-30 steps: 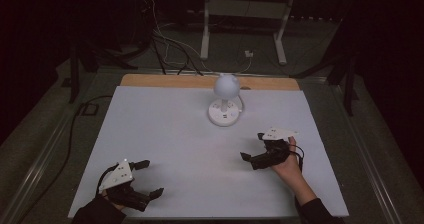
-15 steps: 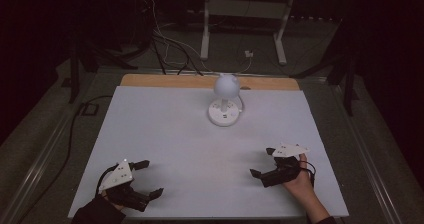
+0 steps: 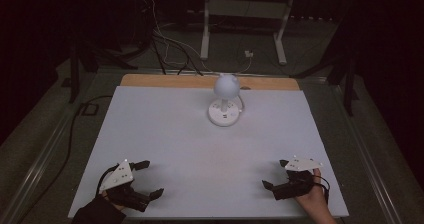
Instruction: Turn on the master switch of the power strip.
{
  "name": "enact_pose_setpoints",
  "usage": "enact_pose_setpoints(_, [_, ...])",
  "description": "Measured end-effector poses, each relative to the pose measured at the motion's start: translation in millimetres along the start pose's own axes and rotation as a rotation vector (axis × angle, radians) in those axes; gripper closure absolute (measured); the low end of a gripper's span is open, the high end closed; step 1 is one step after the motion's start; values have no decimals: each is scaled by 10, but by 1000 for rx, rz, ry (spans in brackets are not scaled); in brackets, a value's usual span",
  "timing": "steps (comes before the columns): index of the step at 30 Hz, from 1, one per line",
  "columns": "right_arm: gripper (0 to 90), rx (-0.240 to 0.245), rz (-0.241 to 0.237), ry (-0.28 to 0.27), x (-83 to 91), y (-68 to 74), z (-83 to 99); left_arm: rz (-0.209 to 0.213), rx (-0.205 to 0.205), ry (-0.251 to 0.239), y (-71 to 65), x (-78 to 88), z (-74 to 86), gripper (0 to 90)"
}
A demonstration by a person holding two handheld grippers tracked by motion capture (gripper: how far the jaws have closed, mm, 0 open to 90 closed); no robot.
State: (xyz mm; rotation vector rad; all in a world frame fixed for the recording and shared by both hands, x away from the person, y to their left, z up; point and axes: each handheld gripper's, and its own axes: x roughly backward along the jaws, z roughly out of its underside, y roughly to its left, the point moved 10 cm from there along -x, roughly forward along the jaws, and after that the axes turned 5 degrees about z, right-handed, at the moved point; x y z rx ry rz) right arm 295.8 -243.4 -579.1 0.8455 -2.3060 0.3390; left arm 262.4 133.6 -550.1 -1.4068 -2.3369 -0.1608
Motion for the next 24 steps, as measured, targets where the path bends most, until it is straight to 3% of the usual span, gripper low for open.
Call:
enact_pose_setpoints(7, [0,-16,14,37,37,-52,155,5,-2,0,-9,-4,-2,1])
enact_pose_setpoints(24, [0,2,1,42,-22,-41,138,10,1,6,-13,-18,3,1])
